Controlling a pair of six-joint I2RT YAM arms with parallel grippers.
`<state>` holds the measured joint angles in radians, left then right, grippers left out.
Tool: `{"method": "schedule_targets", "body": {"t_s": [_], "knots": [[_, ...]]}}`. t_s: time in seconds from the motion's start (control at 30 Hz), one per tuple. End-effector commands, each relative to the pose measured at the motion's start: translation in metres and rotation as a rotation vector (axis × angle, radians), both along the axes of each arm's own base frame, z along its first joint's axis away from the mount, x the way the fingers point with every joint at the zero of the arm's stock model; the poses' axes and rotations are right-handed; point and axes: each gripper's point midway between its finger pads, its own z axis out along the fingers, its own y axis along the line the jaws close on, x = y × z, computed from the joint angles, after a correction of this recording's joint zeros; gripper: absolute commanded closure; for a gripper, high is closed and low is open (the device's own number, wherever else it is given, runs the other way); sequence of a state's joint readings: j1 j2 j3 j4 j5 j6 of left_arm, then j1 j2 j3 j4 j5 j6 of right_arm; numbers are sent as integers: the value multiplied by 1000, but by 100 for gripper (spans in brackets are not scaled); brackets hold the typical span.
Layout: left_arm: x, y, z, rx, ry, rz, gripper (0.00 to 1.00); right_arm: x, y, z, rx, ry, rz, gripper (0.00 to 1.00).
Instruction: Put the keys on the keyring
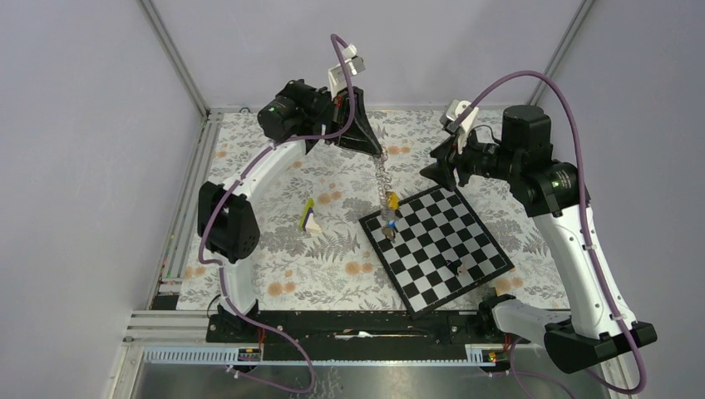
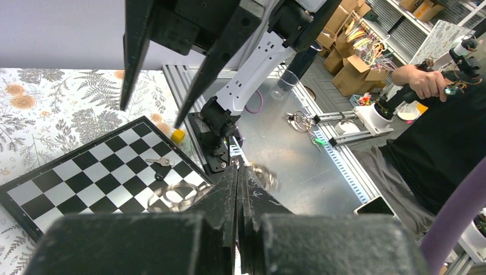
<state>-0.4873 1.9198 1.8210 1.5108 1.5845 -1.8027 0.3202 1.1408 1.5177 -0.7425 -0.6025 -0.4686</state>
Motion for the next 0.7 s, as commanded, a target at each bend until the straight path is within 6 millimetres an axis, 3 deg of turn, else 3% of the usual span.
{"method": "schedule_targets", "body": {"t_s": [0.0,0.17,0.43,0.57,0.67], "knots": [[-6,7,-5,12,-170,-12,100,-30,35,33,165,21,238,44],[18,3,-3,29,-145,14,100,-31,46,40,214,62,307,44],[62,15,-1,26,-162,95,100,-21,38,41,170,22,239,44],[67,31,29,-52,-346,142,100,-16,36,34,145,21,224,44],[59,46,51,-112,-499,171,100,-13,36,30,138,32,217,44]]}}
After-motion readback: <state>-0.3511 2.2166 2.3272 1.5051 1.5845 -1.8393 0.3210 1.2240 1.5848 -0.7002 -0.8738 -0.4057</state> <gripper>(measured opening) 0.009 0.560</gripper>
